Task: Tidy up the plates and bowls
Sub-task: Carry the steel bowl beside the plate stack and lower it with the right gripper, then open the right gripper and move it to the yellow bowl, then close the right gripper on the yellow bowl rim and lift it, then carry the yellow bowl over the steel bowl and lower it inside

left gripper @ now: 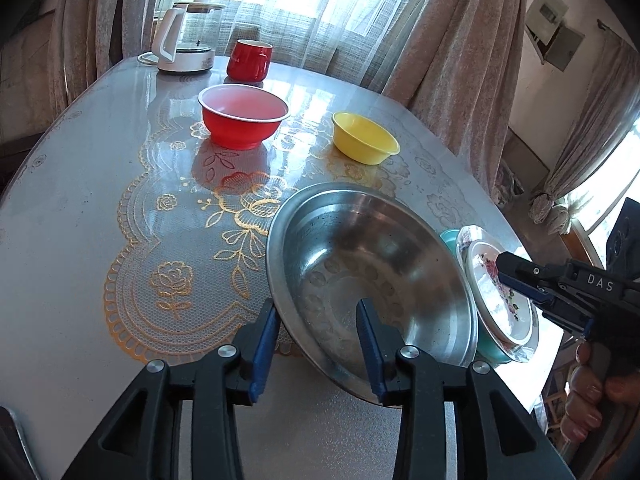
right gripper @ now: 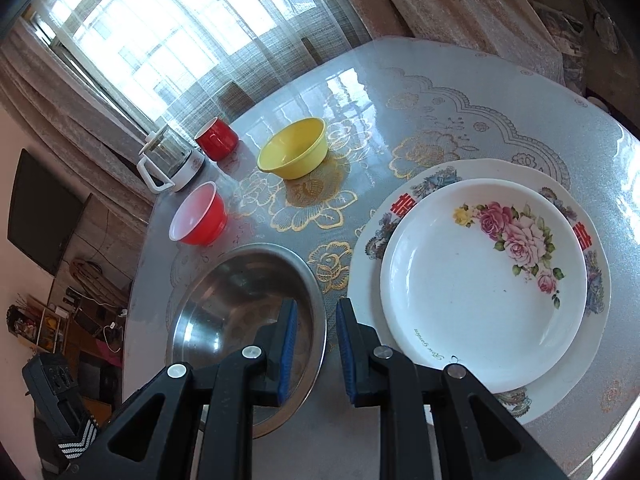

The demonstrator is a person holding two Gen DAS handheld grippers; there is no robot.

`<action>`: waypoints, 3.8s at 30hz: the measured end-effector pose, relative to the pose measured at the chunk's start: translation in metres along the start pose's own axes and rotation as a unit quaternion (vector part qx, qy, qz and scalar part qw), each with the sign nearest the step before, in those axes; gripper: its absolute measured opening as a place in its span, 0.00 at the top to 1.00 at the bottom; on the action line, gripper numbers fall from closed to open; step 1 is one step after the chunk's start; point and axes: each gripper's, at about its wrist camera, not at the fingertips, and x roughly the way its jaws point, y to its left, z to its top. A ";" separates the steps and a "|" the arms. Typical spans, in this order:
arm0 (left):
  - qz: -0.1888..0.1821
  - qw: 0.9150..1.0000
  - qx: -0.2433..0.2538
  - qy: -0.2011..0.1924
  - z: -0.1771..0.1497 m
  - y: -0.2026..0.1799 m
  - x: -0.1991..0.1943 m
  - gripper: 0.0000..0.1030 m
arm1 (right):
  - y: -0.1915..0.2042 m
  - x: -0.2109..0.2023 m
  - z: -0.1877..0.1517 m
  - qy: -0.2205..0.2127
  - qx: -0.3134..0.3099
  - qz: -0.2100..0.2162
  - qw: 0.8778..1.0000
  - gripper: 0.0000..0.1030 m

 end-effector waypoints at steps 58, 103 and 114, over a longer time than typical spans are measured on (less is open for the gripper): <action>0.027 0.999 -0.020 -0.009 0.115 -0.009 0.046 0.39 | -0.015 0.186 0.182 0.091 0.061 -0.019 0.994 0.68; -0.013 0.993 0.016 0.118 0.175 -0.065 0.188 0.86 | -0.032 0.157 0.125 0.134 0.004 0.001 0.991 0.85; -0.027 0.994 -0.002 0.104 0.161 -0.053 0.161 0.89 | -0.026 0.138 0.114 0.127 0.006 0.013 0.992 0.85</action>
